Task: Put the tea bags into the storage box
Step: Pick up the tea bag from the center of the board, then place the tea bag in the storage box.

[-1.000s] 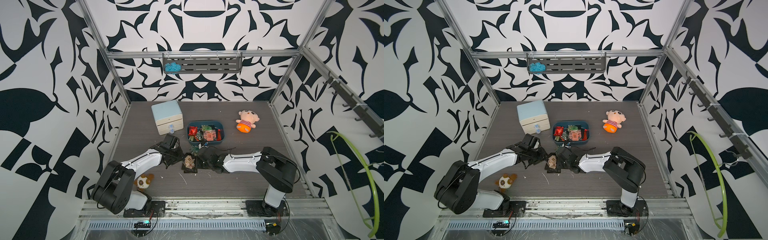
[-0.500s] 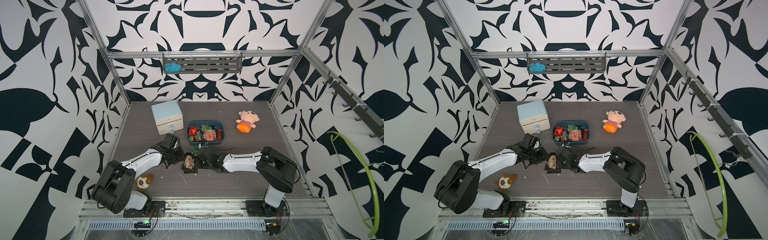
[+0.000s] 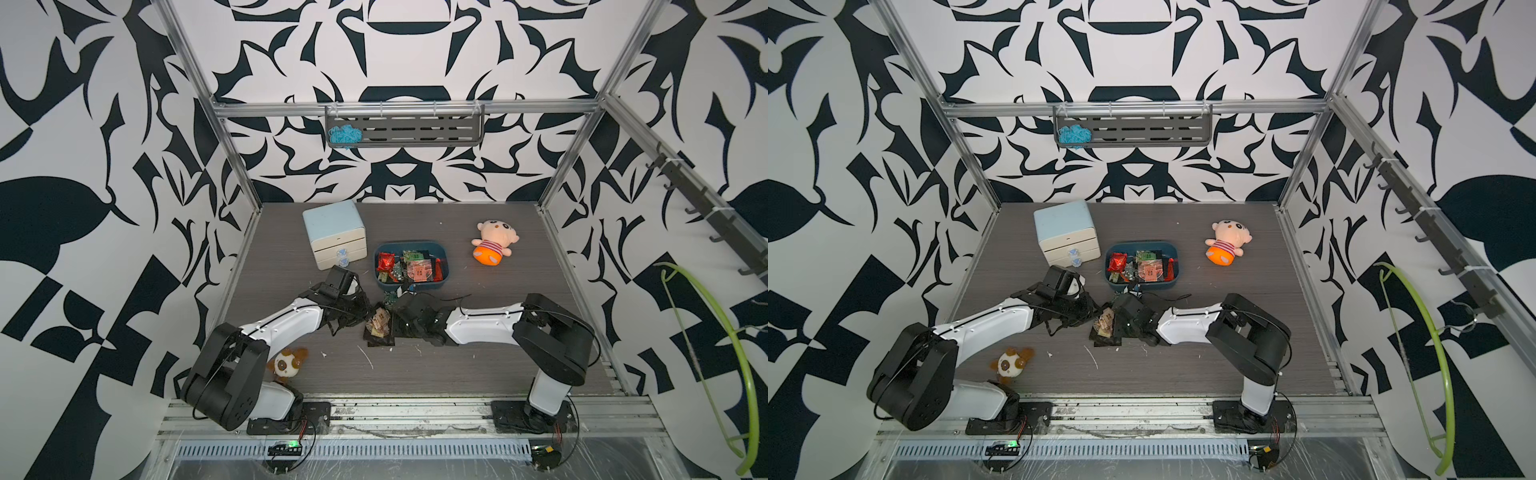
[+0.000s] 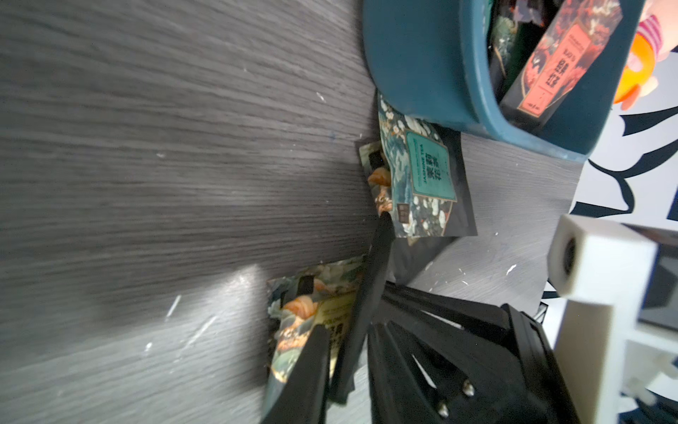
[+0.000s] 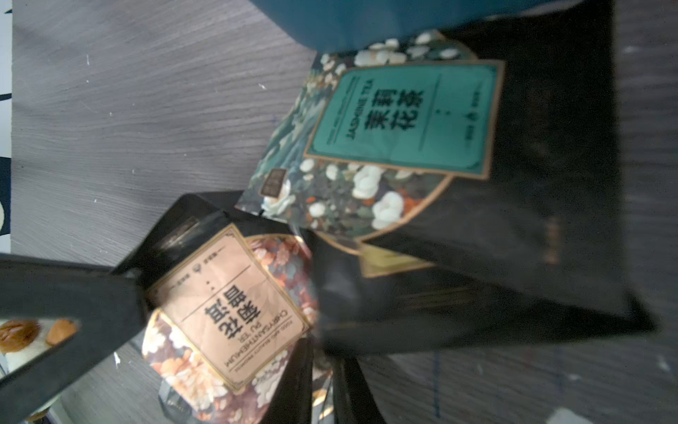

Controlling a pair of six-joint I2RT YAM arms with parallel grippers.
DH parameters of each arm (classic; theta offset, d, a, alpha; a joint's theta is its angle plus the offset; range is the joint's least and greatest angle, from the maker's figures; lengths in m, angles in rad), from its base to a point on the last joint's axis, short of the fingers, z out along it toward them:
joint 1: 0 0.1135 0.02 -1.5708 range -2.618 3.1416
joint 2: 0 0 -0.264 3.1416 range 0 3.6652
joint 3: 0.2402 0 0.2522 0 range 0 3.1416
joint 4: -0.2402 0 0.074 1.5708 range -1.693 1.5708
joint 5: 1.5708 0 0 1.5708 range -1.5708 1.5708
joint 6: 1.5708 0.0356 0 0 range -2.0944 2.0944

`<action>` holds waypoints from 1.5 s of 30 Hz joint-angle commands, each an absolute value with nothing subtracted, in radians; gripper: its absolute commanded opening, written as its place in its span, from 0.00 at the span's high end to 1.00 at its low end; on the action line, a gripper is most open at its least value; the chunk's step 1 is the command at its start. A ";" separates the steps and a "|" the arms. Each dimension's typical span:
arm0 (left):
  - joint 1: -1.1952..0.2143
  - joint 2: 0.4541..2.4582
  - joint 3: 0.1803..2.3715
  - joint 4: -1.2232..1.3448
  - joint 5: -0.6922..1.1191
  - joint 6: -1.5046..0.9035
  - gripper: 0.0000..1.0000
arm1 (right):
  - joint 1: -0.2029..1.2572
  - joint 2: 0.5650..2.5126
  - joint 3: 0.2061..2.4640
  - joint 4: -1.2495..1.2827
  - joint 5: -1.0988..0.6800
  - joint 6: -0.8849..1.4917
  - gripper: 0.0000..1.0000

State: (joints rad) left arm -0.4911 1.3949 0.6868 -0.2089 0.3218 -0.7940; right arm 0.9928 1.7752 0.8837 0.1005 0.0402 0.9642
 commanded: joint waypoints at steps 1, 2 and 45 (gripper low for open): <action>-0.488 1.400 0.668 -0.206 0.343 -0.789 0.84 | 0.997 1.746 0.913 0.110 0.037 0.952 0.83; -0.488 1.400 0.669 -0.208 0.341 -0.788 0.85 | 0.997 1.740 0.909 0.113 0.037 0.953 0.82; -0.545 1.735 1.473 -0.367 0.210 -0.845 1.00 | 0.593 0.971 0.526 -0.246 0.105 0.783 0.19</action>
